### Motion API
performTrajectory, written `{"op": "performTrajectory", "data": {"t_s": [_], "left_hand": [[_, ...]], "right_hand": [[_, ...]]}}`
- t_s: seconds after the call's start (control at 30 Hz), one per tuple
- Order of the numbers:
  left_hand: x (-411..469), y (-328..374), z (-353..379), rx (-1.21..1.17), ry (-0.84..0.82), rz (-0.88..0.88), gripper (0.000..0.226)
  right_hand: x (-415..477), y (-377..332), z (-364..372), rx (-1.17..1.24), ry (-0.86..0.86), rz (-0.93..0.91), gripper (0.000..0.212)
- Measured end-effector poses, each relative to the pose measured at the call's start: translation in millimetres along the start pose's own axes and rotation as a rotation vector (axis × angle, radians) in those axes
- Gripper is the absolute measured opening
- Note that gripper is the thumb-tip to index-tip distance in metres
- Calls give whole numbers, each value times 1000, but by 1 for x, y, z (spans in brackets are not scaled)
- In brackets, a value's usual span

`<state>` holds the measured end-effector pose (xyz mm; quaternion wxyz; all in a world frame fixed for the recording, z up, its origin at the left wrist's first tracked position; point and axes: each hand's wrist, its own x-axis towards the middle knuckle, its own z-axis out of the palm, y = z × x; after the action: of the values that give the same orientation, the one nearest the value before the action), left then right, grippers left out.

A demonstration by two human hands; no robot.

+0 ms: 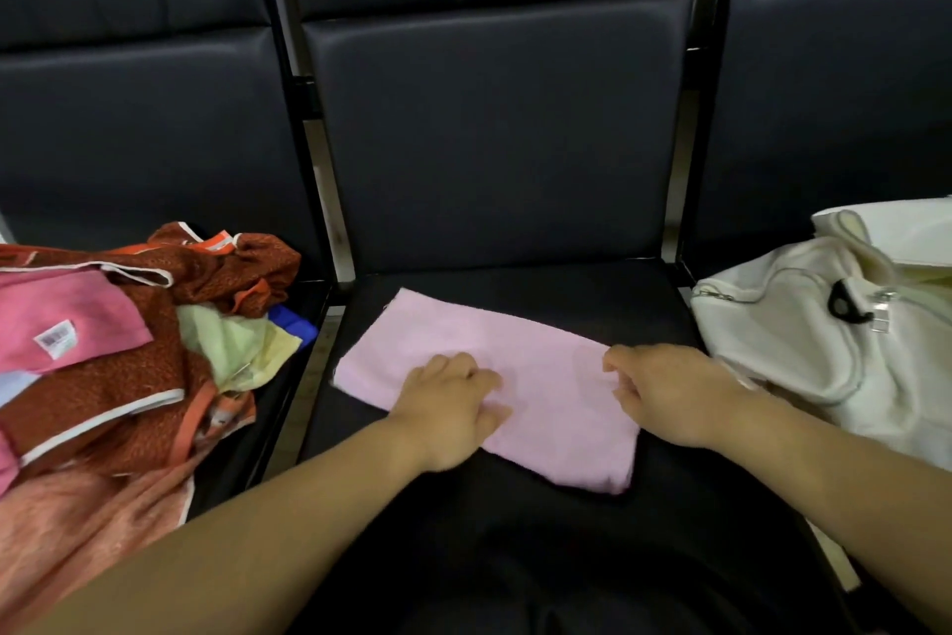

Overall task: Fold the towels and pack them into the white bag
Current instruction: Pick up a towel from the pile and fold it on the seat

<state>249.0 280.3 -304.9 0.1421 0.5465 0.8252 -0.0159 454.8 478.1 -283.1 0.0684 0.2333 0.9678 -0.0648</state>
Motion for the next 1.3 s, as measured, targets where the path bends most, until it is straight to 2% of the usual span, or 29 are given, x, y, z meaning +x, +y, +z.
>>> {"op": "performTrajectory", "data": {"t_s": [0.17,0.27,0.33,0.43,0.53,0.67,0.83,0.9,1.03,1.2,1.3], "left_hand": [[0,4,1,135,-75,24,60],[-25,16,10,85,3,31,59],[-51,24,17,-21,43,92,50],[-91,30,26,-309,-16,136,32],[-113,30,38,-297,11,174,28],[-121,30,53,-419,198,10,19],[-122,36,49,-616,263,-127,20],[-122,39,45,-577,299,-108,20],[-120,44,43,-311,402,-20,19],[-113,45,49,-315,281,-102,24],[-113,42,50,-267,268,-72,31]], "right_hand": [[-46,-37,18,177,-234,-89,21],[-56,-51,23,258,-260,-136,21],[-61,-55,26,290,-248,-144,25],[-72,-56,33,351,-199,-149,31],[-85,-55,38,417,-201,-141,42],[-96,-55,47,416,-105,-80,37],[-102,-60,55,399,13,-34,29],[-105,-63,56,397,22,-33,29],[-106,-69,58,364,23,-73,32],[-103,-71,61,314,62,-100,31],[-103,-69,64,307,70,-106,30]]}}
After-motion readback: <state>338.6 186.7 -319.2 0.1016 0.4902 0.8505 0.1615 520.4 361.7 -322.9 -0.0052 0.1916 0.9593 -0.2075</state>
